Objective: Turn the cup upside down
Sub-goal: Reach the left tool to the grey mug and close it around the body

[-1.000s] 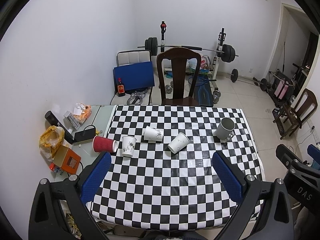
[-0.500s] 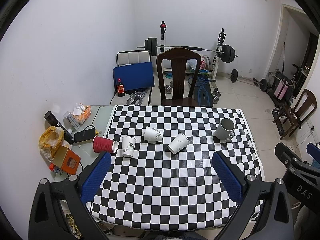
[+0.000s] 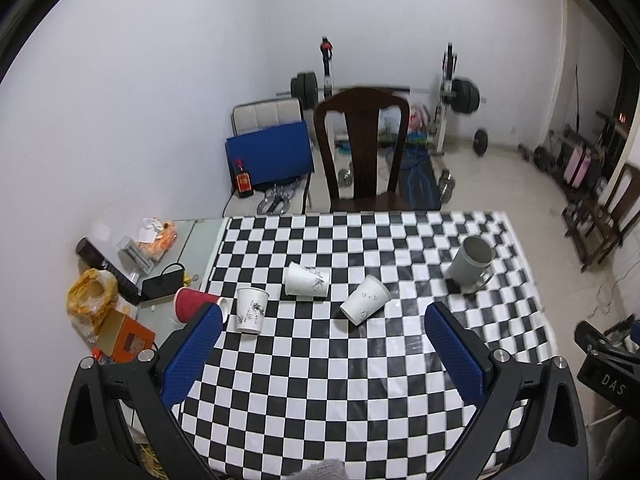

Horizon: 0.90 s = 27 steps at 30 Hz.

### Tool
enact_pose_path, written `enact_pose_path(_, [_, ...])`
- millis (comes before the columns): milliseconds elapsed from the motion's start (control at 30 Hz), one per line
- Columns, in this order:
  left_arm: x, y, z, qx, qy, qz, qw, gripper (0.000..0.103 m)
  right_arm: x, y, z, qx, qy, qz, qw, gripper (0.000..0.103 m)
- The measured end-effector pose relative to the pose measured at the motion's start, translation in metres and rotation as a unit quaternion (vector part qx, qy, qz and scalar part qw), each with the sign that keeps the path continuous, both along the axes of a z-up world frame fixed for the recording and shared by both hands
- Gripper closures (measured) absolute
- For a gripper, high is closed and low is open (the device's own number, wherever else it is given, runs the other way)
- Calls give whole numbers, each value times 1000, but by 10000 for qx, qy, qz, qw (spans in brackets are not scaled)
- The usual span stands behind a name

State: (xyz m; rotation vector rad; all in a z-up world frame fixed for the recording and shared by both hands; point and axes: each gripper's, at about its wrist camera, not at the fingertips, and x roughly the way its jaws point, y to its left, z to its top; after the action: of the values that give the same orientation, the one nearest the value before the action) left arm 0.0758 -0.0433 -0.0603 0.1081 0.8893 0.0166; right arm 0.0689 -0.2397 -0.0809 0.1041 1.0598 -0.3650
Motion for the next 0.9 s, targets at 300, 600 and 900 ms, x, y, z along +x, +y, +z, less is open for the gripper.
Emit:
enact_pose_path(300, [80,-81,-118,512,486,-600,9957,0,59,-92,-170,126,1189,-651,9907,0])
enact_pose_path(600, [151,-161,-242,274,932,-1277,9870,0,111,-155,-304,611,1581,-791,9823,0])
enact_pose_path(900, [179,-216,-296,-84,250,-2173,9758,17,133,-200,-375,775,1561,-925,9803,0])
